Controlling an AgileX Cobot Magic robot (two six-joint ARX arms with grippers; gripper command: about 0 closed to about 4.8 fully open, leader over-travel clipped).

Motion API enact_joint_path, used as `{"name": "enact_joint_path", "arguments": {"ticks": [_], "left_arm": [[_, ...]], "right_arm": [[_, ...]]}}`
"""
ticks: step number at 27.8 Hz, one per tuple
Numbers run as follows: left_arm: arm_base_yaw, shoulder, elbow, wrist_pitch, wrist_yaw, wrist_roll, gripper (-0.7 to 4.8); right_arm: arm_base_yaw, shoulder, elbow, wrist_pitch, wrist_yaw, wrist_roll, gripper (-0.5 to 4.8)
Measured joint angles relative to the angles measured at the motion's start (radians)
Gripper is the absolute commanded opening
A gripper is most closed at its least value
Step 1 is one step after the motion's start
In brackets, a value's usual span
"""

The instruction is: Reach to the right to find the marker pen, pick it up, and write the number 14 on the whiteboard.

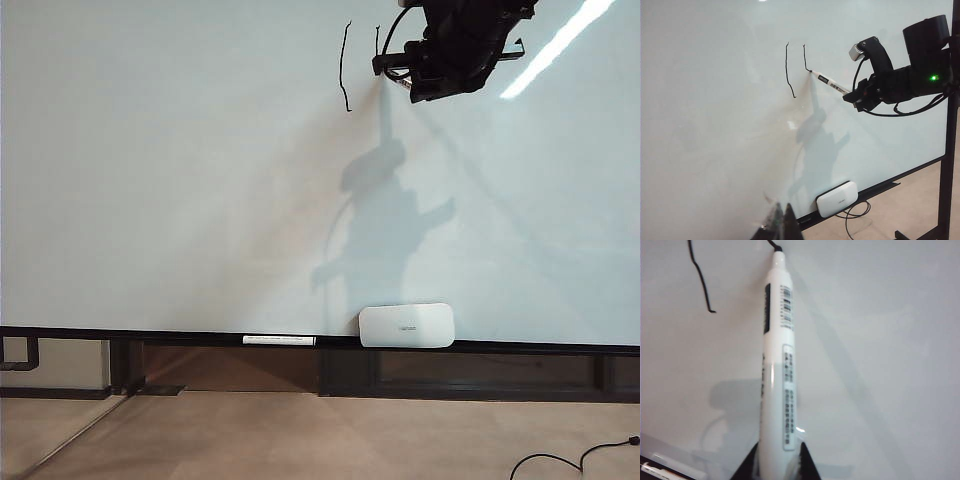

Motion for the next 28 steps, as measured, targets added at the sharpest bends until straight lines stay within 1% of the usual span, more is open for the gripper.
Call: {"name": "enact_joint_path", "arguments": {"ticks": [13, 28], "left_arm": [[0.000, 0.000, 0.000, 0.000, 0.000, 0.008, -0.06], [0.000, 0.000, 0.000, 0.000, 0.000, 0.008, -0.06]], "right_arm": [[-0.002, -0.054, 0.000, -0.065, 0.104, -0.002, -0.02], [-0.004, -0.055, -0.003, -0.058, 0.109, -0.002, -0.02]]}}
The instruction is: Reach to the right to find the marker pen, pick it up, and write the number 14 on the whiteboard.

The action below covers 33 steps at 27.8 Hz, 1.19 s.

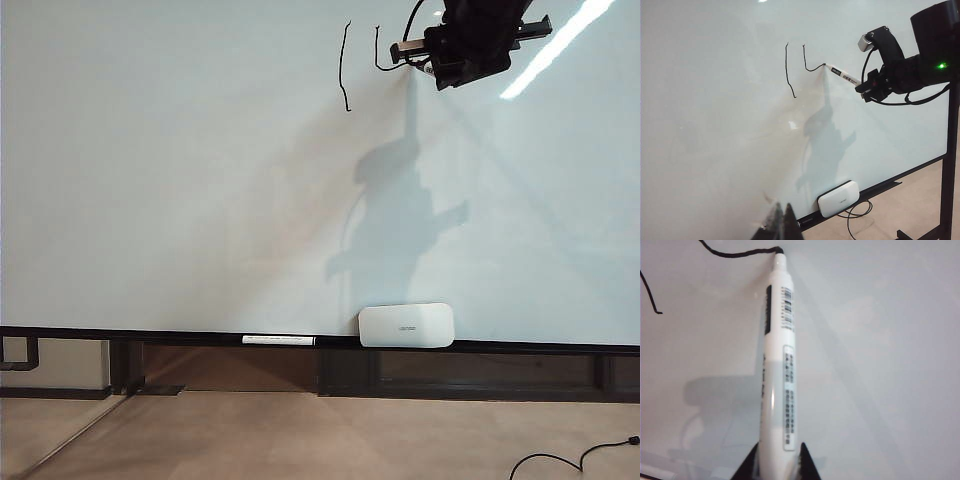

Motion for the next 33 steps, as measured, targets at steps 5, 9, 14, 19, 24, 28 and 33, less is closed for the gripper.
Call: {"name": "enact_joint_path", "arguments": {"ticks": [5, 9, 14, 19, 24, 28, 33], "left_arm": [[0.000, 0.000, 0.000, 0.000, 0.000, 0.000, -0.06], [0.000, 0.000, 0.000, 0.000, 0.000, 0.000, -0.06], [0.000, 0.000, 0.000, 0.000, 0.000, 0.000, -0.06], [0.000, 0.000, 0.000, -0.002, 0.000, 0.000, -0.06], [0.000, 0.000, 0.000, -0.006, 0.000, 0.000, -0.06], [0.000, 0.000, 0.000, -0.008, 0.000, 0.000, -0.06], [0.000, 0.000, 0.000, -0.008, 0.000, 0.000, -0.06]], "right_arm": [[-0.006, 0.001, 0.000, 0.027, -0.001, -0.001, -0.02], [-0.010, 0.001, 0.001, 0.079, 0.000, -0.002, -0.02], [-0.011, 0.000, 0.018, 0.106, -0.009, -0.005, -0.02], [-0.012, 0.000, 0.018, 0.127, -0.009, -0.018, -0.02], [-0.011, -0.024, 0.015, 0.085, -0.011, -0.018, -0.02], [0.010, -0.090, 0.003, 0.053, -0.005, -0.018, -0.02], [0.014, -0.132, -0.003, 0.009, -0.024, -0.016, -0.02]]}}
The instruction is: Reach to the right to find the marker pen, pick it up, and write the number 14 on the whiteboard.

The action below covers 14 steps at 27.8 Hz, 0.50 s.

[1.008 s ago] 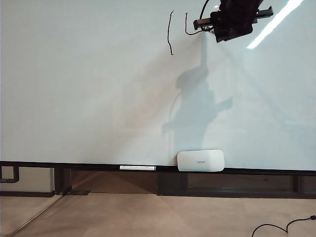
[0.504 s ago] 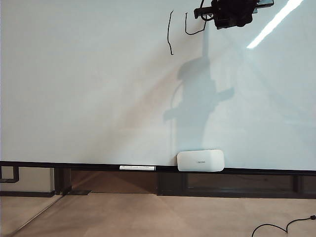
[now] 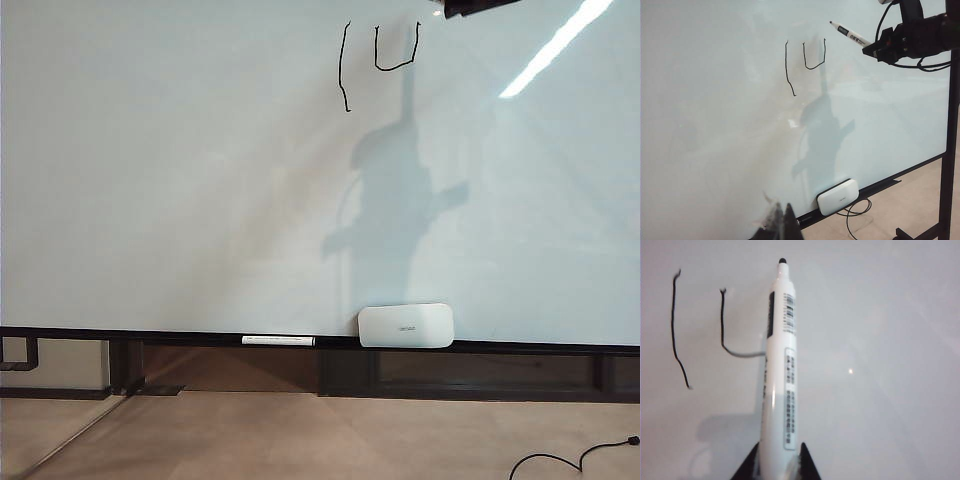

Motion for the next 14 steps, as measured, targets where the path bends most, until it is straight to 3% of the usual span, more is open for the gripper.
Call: {"name": "enact_joint_path", "arguments": {"ticks": [5, 14], "left_arm": [[0.000, 0.000, 0.000, 0.000, 0.000, 0.000, -0.06], [0.000, 0.000, 0.000, 0.000, 0.000, 0.000, -0.06]], "right_arm": [[-0.004, 0.000, -0.023, -0.074, -0.007, 0.004, -0.02], [-0.003, 0.003, -0.081, -0.006, -0.032, 0.018, -0.02]]}}
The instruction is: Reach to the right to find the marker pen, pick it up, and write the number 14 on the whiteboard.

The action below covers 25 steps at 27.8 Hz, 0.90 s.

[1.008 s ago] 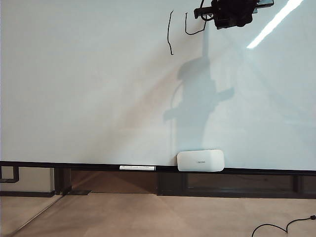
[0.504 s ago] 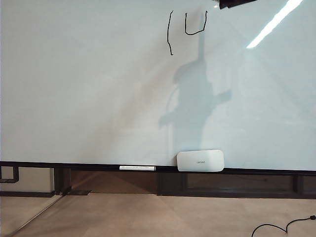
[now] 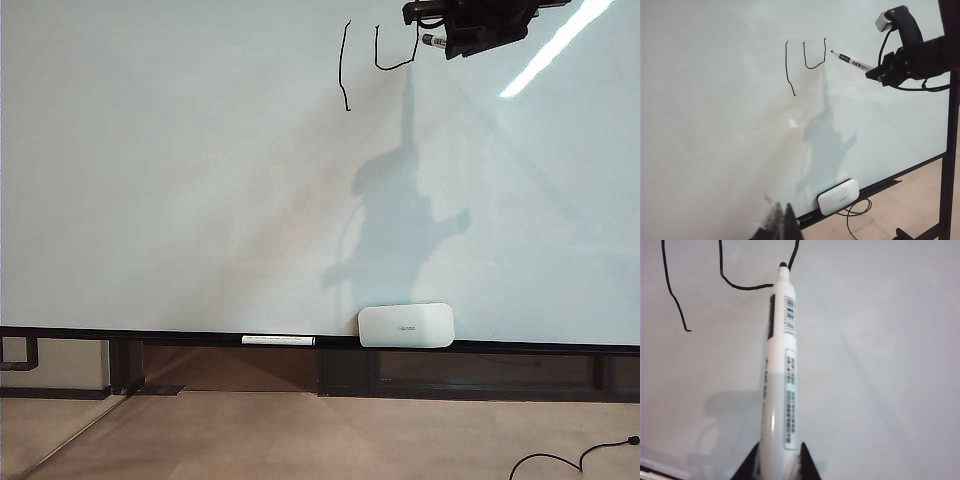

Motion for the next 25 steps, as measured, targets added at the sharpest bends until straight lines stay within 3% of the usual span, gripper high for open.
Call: {"name": "enact_joint_path", "arguments": {"ticks": [25], "left_arm": [[0.000, 0.000, 0.000, 0.000, 0.000, 0.013, -0.06]], "right_arm": [[-0.005, 0.072, 0.002, 0.080, -0.013, 0.004, -0.02]]}}
